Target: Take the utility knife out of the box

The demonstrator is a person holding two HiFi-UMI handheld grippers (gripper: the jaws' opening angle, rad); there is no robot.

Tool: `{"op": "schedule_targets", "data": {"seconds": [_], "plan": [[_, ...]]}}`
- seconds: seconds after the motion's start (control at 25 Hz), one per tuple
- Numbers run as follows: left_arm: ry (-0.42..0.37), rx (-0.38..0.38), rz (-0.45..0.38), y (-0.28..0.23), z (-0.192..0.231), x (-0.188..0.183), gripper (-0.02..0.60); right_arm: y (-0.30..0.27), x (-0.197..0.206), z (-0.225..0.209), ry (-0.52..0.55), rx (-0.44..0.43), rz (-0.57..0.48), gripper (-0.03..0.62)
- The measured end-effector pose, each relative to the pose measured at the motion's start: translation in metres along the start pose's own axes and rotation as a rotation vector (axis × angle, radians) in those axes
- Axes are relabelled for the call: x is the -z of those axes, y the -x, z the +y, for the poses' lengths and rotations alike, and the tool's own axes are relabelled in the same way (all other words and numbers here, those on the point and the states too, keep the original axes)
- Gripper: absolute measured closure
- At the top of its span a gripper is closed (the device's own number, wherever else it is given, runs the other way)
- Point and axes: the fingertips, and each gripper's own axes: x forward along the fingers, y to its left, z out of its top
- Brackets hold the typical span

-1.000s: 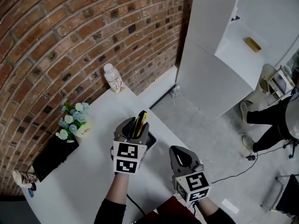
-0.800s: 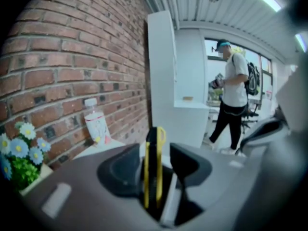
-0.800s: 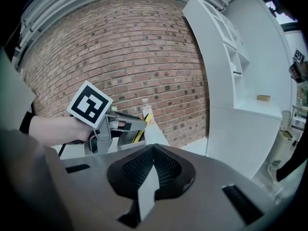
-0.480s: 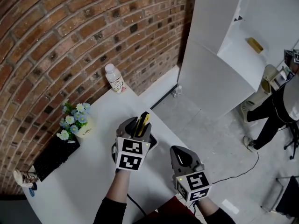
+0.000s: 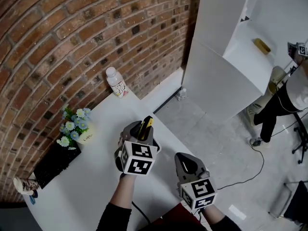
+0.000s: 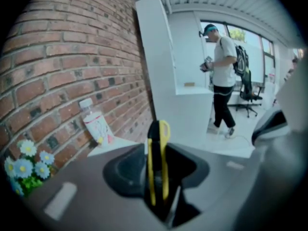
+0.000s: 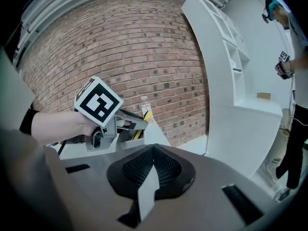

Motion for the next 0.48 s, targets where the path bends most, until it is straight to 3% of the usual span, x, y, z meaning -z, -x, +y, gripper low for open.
{"op": "schedule_targets", "data": {"seconds": [0.48], "plan": [[-0.009,-0.007,-0.015,0.0007,-0.0012,-0.0018,0.465,0.0003,0.0017,0.002,0.002,-0.003,0.01,0.586]]}}
